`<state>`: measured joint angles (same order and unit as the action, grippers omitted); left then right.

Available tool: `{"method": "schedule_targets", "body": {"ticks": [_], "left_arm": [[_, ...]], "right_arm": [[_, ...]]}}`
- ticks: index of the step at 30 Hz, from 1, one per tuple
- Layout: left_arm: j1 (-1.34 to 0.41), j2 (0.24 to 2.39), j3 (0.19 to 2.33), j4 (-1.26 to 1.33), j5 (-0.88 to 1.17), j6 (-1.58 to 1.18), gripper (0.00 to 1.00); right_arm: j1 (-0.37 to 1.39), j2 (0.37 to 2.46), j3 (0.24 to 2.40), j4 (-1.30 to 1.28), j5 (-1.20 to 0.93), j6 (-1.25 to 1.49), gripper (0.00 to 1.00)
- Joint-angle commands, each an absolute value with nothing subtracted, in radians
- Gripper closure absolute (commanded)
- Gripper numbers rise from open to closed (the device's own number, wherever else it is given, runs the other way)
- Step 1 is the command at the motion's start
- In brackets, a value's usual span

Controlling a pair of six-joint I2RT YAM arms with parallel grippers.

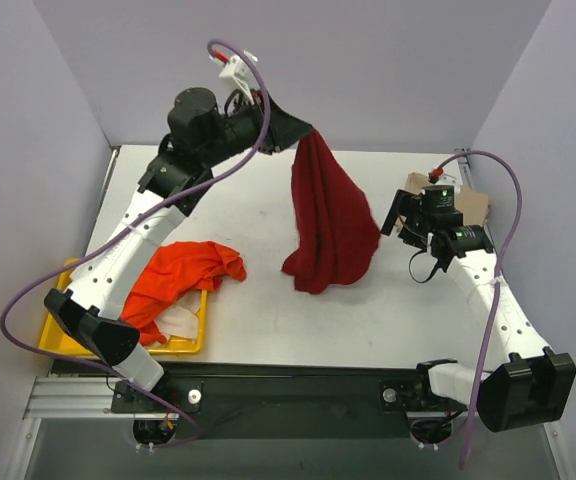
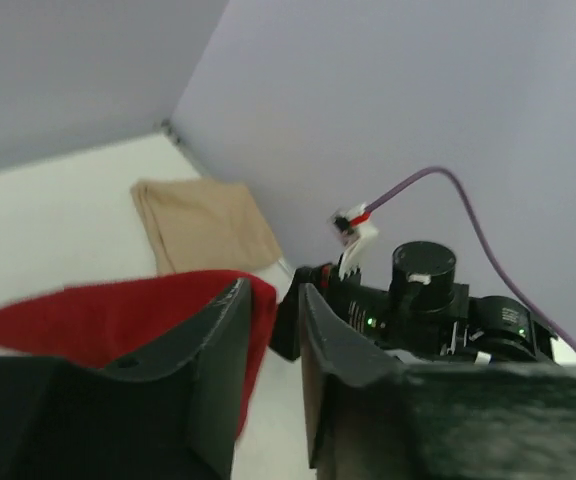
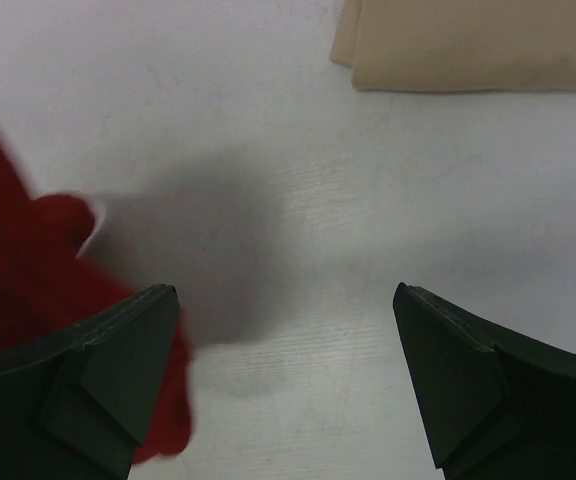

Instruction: Fold and stack the t-shirts

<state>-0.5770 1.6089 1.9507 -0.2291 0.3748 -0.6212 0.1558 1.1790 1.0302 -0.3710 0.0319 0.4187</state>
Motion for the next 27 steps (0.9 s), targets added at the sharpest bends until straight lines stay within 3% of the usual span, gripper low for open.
{"method": "schedule_targets", "body": {"ticks": [1, 2, 3, 5, 9, 16, 27], "left_arm": [[-0.575, 1.551, 1.782, -0.252, 0.383, -0.623, 0.59], [-0.572, 1.584, 1.758, -0.312, 0.388, -0.608, 0.32], [-0.574, 1.603, 1.737, -0.369, 0.388, -0.588, 0.19], [-0.578, 1.629, 1.657, -0.5, 0.335, -0.513, 0.06], [-0.577, 1.614, 1.513, -0.601, 0.183, -0.448, 0.03], [-0.589, 1.741, 1.502, -0.923, 0.008, -0.382, 0.03], [-0.638, 1.763, 1.414, -0.957, -0.366, -0.411, 0.03]], "right_arm": [[0.155, 1.193, 1.017, -0.387, 0.048, 0.42, 0.05], [0.153, 1.203, 1.019, -0.385, 0.041, 0.419, 0.06], [0.153, 1.221, 1.02, -0.385, 0.035, 0.411, 0.06], [0.155, 1.252, 1.022, -0.387, 0.014, 0.407, 0.06], [0.156, 1.275, 1.008, -0.387, -0.018, 0.41, 0.06], [0.158, 1.27, 0.986, -0.388, -0.041, 0.422, 0.06], [0.16, 1.267, 0.98, -0.39, -0.049, 0.423, 0.07]]}}
